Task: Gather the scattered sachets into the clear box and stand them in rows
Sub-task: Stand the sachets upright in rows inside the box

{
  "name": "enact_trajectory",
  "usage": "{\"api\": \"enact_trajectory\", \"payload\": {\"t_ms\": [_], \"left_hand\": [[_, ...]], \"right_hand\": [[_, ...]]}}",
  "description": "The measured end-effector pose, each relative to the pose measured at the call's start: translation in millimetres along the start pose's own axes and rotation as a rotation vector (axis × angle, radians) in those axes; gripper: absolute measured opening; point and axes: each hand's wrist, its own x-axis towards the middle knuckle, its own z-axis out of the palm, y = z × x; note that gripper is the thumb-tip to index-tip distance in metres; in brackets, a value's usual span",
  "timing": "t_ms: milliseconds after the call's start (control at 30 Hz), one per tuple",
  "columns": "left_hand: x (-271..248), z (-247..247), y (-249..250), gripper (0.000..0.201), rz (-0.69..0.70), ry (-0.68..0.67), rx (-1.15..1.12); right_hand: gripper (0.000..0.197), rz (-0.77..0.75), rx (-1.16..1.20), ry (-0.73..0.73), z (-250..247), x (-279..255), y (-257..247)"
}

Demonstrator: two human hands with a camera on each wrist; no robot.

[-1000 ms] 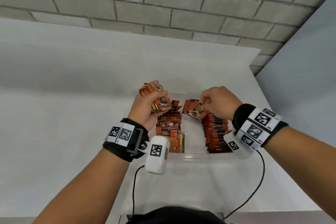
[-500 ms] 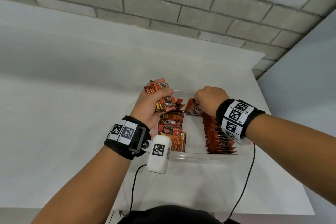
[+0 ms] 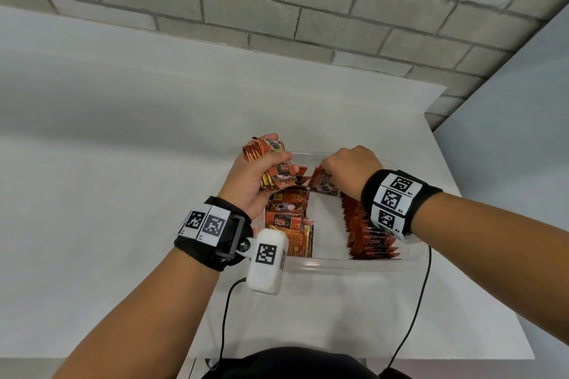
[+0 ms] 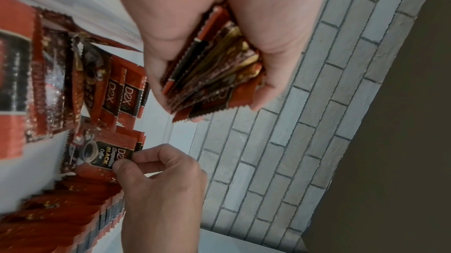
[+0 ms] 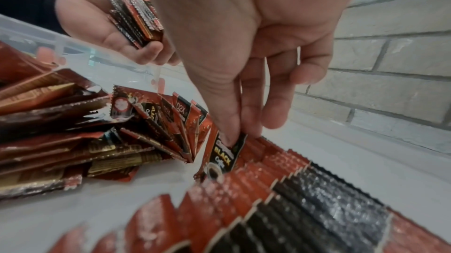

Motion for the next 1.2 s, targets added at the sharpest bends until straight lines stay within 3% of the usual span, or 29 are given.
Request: {"api": "enact_trajectory", "payload": {"t_ms": [367, 533, 667, 833, 1033, 1200], "left_hand": [[3, -4, -2, 0.05, 0.0, -0.021, -0.007], [5, -4, -1, 0.038, -0.018, -0.063, -0.018], [4, 3, 1, 0.048, -0.024, -0.2, 0.041], [5, 12, -4, 0.063, 0.012, -0.33, 0.106], [2, 21, -9, 0.072, 0.005, -0.274, 0.056], [-2, 26, -11, 0.061, -0.018, -0.235, 0.061]], "right_hand": [[0.008, 0.056, 0.174, 0.045, -4, -7, 9], [0.022, 0.113, 0.773, 0.076, -21, -26, 20], [0.035, 0.088, 1.277, 0.23, -34, -47, 10], [0.056, 0.043, 1.475, 0.249, -34, -60, -2], [0.011, 0.175, 1.712, 0.293, -24, -68, -6], [0.018, 0.207, 1.648, 0.448, -27, -71, 6]]}}
